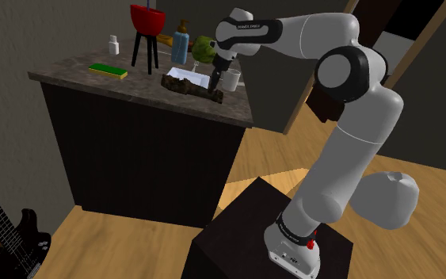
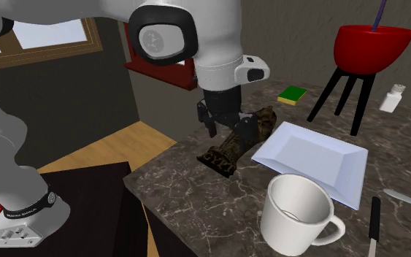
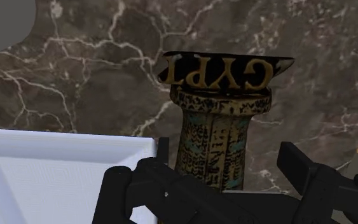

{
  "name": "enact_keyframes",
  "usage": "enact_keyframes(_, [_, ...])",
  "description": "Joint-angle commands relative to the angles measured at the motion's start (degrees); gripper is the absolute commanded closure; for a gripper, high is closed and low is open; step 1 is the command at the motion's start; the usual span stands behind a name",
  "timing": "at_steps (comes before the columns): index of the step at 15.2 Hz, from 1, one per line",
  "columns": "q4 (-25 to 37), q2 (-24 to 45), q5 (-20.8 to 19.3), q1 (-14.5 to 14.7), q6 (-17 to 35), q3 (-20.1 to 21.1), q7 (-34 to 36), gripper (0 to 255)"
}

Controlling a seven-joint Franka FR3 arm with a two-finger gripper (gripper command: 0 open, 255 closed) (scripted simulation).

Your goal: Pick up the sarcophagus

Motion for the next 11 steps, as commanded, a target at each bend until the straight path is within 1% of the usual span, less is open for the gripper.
enact_keyframes(1, [0.0, 1.2, 0.9, -0.1, 1.3, 0.1, -1.4, 0])
enact_keyframes(6, [-3.0, 1.9, 1.5, -0.1, 5.0, 0.2, -2.1, 0])
enact_keyframes(9, [-3.4, 2.0, 1.5, -0.1, 5.4, 0.2, -2.1, 0])
enact_keyframes(10, [-3.4, 1.9, 1.5, -0.1, 5.4, 0.2, -2.1, 255])
enact_keyframes(11, [-3.4, 1.9, 1.5, -0.1, 5.4, 0.2, -2.1, 255])
